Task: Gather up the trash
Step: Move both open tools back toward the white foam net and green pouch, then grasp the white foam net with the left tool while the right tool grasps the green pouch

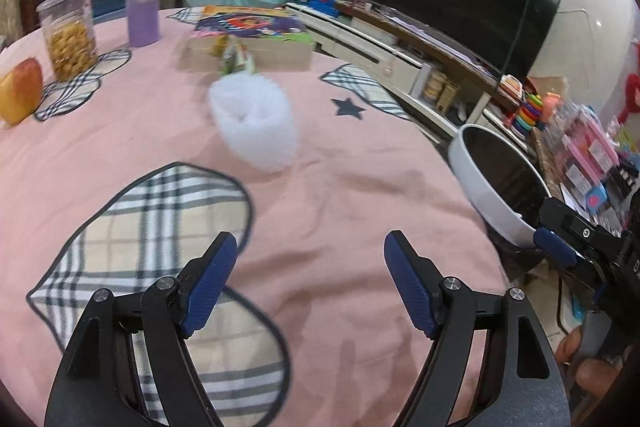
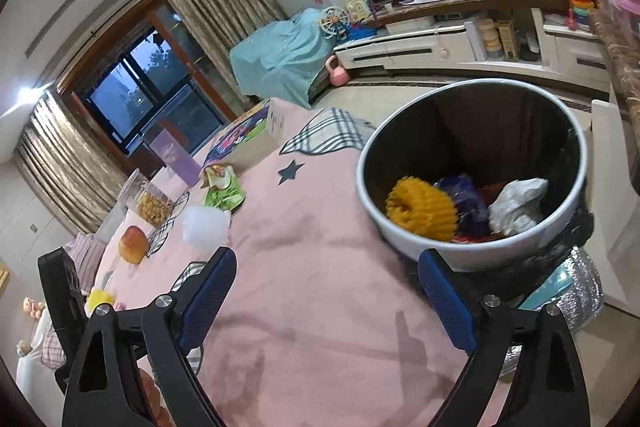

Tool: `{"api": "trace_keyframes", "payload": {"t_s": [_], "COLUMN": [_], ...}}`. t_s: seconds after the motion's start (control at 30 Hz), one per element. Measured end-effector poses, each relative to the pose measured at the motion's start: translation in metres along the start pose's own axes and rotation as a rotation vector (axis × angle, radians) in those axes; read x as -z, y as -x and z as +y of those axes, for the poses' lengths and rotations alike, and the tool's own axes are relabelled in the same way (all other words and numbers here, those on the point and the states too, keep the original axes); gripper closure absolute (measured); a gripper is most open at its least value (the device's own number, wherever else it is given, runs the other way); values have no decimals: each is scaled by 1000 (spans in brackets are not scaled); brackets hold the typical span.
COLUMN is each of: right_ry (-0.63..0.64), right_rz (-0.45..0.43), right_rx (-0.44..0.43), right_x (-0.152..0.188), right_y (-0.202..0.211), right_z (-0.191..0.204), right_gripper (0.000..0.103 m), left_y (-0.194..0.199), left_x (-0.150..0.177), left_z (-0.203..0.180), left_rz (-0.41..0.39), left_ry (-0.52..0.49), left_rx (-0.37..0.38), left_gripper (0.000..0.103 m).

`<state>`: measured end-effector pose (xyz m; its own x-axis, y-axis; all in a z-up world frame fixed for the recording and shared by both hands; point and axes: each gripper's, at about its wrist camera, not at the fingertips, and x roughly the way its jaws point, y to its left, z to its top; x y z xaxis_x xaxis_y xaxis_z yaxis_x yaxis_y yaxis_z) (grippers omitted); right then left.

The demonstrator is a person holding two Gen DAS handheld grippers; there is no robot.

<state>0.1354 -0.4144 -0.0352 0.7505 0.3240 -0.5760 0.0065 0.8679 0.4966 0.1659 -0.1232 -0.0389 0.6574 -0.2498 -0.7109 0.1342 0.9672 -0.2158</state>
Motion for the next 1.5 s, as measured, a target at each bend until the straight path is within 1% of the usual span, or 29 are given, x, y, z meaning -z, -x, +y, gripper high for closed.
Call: {"api": "trace_keyframes", "payload": {"t_s": [0.23,0.47,0.53,0.63,0.83,0.97,1.03,1.1,1.17,1.33,1.43,1.5], "right_ry": [27,51,52,55,60,60,59,56,56,70,85,99], "right_rz": [31,48,51,59,64,70,71,76,77,81,83,93], "right_rx": [-13,-31,-33,-38,-31,-32,-30,-27,-26,-38,-47,-51], "right_x": [9,16,17,17,16,14,13,12,12,9,8,7], "right_y": [-10,-17,-20,-23,-28,-33,-35,-39,-41,-51,-61,-73], "right_z": [18,35,37,38,38,36,36,35,35,43,51,60], "right_gripper": [9,9,9,9,9,9,9,10,9,10,10,10], "left_y": [5,3,-4,-14,-40,-51,-56,-62,-63,-40,-26,-20], "left_x": [6,-3,-10,-22,-39,-46,-49,-50,-49,-42,-38,-35], "left_z": [20,32,34,38,36,32,32,32,36,54,74,91], "left_rz": [0,-13,-18,-14,4,-8,-10,12,25,-3,-10,3], "left_ry": [37,56,49,72,50,43,42,40,41,54,60,75], "left_rx": [-19,-23,-39,-22,-27,-27,-22,-4,4,1,-6,-11], "left_gripper": [25,25,25,25,25,26,37,68,77,79,80,80]}}
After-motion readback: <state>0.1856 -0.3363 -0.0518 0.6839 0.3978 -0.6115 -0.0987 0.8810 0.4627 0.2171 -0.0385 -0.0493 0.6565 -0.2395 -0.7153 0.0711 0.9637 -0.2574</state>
